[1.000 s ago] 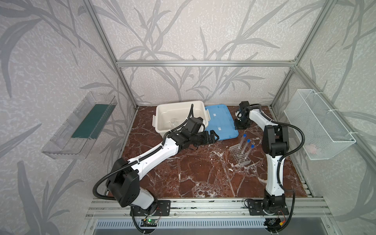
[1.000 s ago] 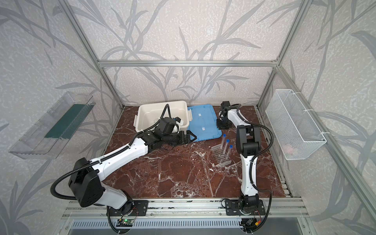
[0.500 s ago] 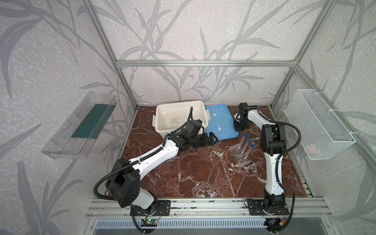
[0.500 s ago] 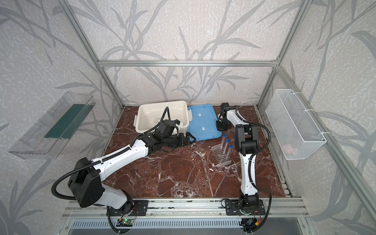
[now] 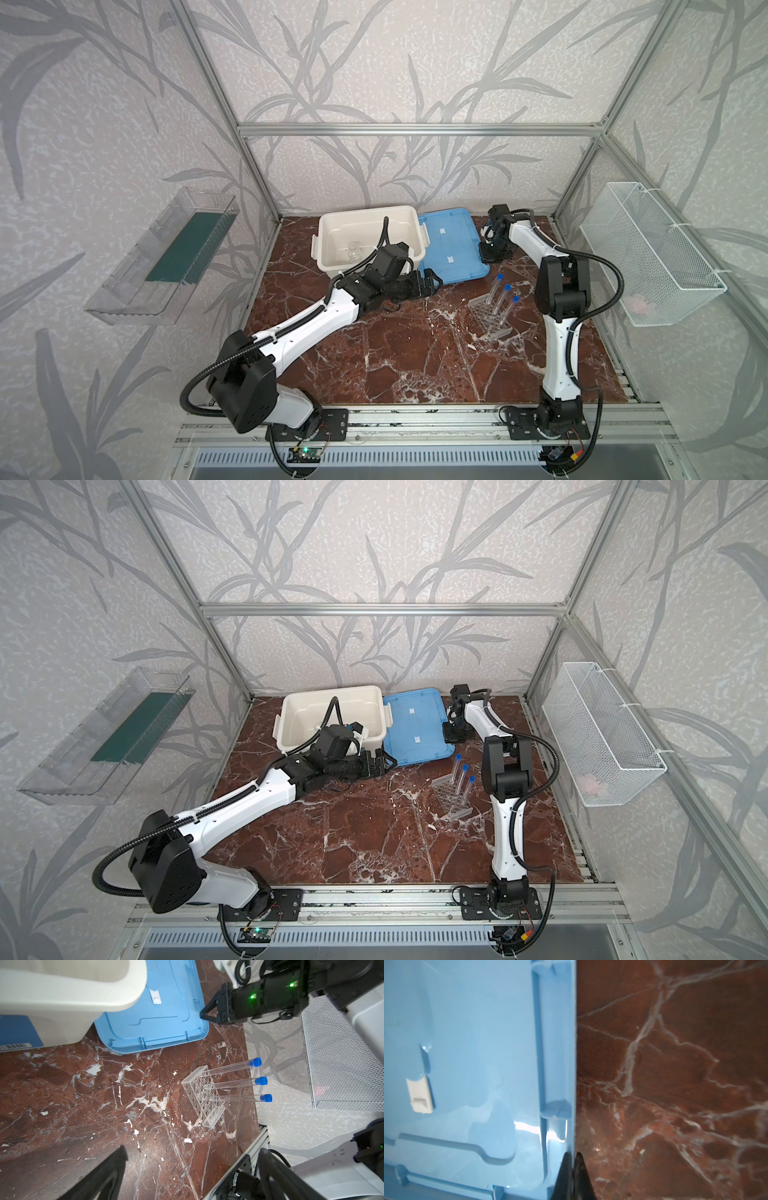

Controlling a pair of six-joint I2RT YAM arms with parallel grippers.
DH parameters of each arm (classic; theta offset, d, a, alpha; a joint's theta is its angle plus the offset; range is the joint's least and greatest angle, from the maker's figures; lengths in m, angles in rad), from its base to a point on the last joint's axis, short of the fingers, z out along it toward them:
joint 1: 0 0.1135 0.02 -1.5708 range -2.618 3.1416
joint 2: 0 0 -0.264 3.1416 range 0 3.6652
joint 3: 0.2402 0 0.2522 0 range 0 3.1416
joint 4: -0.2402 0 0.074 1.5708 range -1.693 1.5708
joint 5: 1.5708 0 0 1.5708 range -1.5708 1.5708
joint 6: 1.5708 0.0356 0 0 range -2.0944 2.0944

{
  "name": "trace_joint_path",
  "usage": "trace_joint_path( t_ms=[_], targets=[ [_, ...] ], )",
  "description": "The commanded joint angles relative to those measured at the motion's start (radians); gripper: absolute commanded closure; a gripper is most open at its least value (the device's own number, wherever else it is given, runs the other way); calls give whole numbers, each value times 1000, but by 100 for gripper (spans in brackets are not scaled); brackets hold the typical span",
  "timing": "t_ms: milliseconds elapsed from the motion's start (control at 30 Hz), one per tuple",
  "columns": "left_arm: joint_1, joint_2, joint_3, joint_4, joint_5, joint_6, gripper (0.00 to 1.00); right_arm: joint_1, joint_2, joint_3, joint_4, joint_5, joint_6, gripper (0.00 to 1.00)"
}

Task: Organize the chemistry lab equipment
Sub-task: 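Pull the blue lid with the right gripper away from the white bin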

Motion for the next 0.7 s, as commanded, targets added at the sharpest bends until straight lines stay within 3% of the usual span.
trace_joint_path(
  t_ms=[0,233,667],
  targets=[
    [-4,-45,-9,3,-20,-14,1,-1,-96,33,-64,66,-1,100],
    [-4,-60,-16,16,-17,-23,1,-1,-189,34,-94,147,15,100],
    [-20,-84,-21,7,-77,-22,1,-3,-302,66,-136,191,80,100]
  ],
)
